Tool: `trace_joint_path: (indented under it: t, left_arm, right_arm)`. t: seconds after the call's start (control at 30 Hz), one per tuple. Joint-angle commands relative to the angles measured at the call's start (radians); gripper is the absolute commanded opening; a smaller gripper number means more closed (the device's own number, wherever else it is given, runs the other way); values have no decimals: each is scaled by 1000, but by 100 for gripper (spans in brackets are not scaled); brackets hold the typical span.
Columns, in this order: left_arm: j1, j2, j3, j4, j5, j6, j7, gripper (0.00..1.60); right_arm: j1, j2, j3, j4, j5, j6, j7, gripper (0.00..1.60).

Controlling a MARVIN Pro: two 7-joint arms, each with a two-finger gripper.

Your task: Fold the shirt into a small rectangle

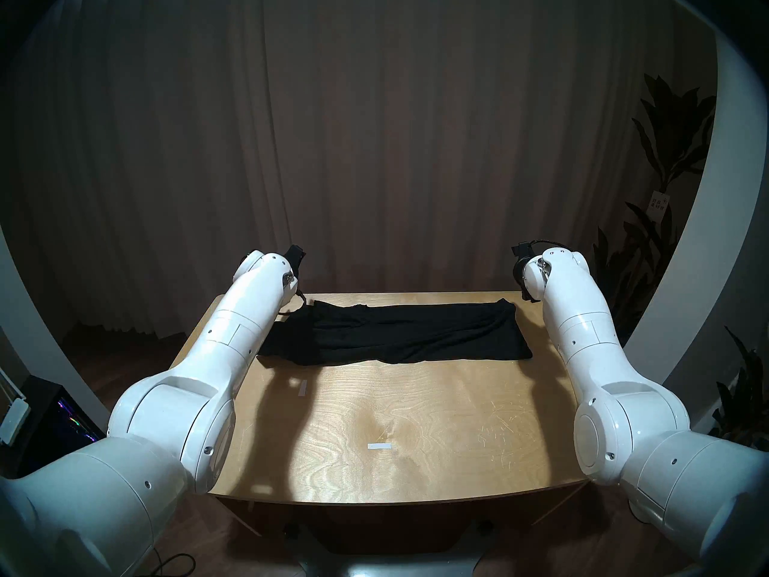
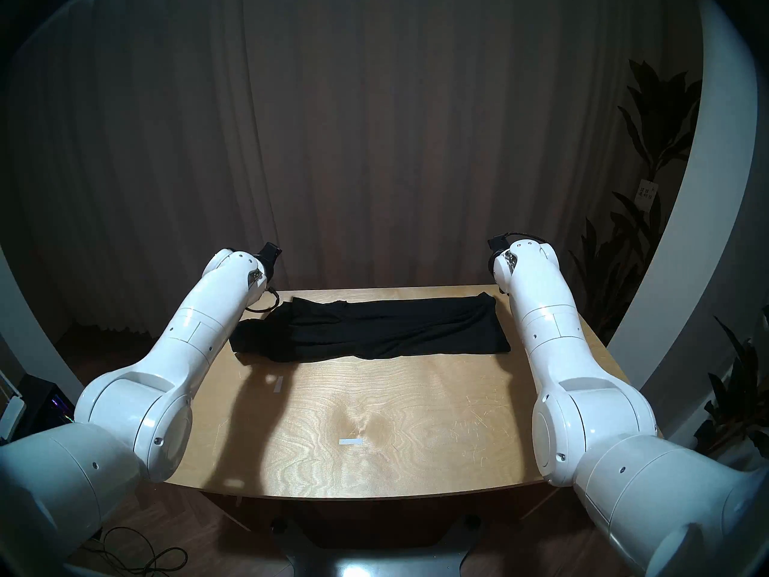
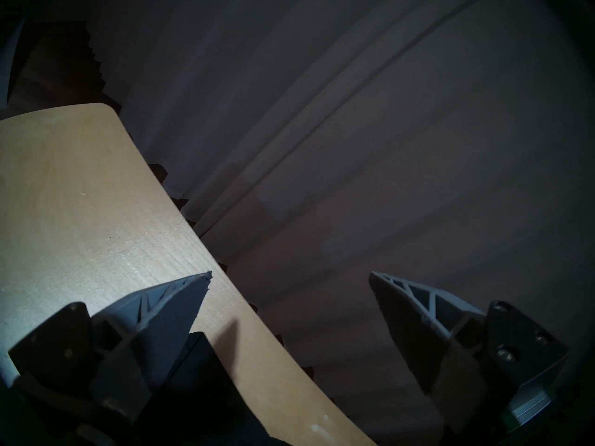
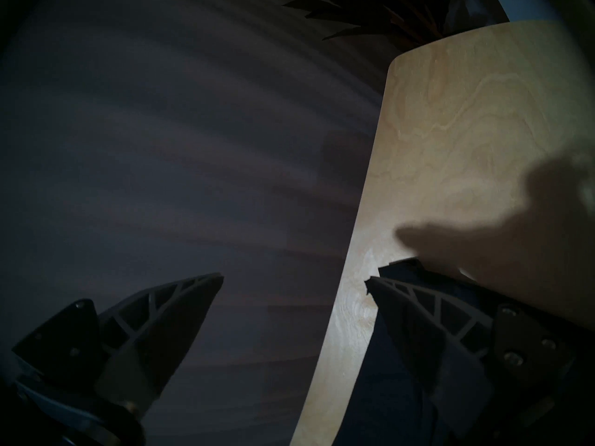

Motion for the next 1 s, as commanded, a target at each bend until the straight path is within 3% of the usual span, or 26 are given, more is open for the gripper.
trace_joint_path:
  t: [0.0,0.97]
  left_arm:
    - [57,25,-6,-60,4,-23,-22,160]
    - [217,85,-98,-309,-8,-96,-95,160]
  right_arm:
    - [-31,9,-13,-56,-8,16,23,160]
    - [-142,46,-44,-150,-33,68,55,160]
